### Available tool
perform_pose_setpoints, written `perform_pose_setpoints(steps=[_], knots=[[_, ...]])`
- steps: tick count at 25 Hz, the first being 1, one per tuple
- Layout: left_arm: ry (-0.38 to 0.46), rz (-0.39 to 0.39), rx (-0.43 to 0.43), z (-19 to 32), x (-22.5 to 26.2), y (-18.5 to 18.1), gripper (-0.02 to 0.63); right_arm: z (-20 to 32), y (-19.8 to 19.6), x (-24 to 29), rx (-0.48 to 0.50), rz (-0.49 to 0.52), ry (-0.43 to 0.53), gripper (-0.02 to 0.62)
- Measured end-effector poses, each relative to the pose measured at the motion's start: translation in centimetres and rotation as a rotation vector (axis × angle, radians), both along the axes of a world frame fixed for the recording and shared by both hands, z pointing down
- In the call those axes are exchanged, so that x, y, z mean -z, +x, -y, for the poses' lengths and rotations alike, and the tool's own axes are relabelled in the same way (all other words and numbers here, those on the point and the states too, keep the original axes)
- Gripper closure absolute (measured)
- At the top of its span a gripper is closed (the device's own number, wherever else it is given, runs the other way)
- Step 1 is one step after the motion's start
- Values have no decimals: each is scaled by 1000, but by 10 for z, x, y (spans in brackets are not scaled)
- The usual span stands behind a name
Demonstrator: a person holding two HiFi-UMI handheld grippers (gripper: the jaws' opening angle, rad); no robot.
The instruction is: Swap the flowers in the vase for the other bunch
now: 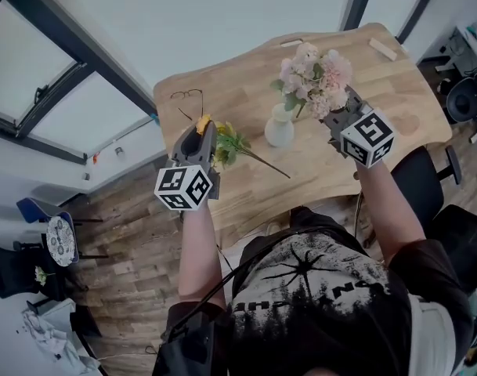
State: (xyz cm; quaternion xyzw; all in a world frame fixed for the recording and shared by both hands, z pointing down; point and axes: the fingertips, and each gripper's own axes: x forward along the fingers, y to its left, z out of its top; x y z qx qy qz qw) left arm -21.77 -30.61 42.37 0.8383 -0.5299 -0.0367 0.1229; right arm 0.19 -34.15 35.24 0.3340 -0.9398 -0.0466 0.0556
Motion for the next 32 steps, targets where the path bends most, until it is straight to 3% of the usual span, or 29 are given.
perform_pose_setpoints(steps=[11,21,32], knots=[[-50,-12,-48,-8,-23,38,526,13,-19,5,45,28,1,521],[-100,17,-73,-7,-41,48,526,22,-39,-46,83,6,-58,520],[-150,27,-95,-5,-60,62,526,26,-33,-100,97,17,-111,520]])
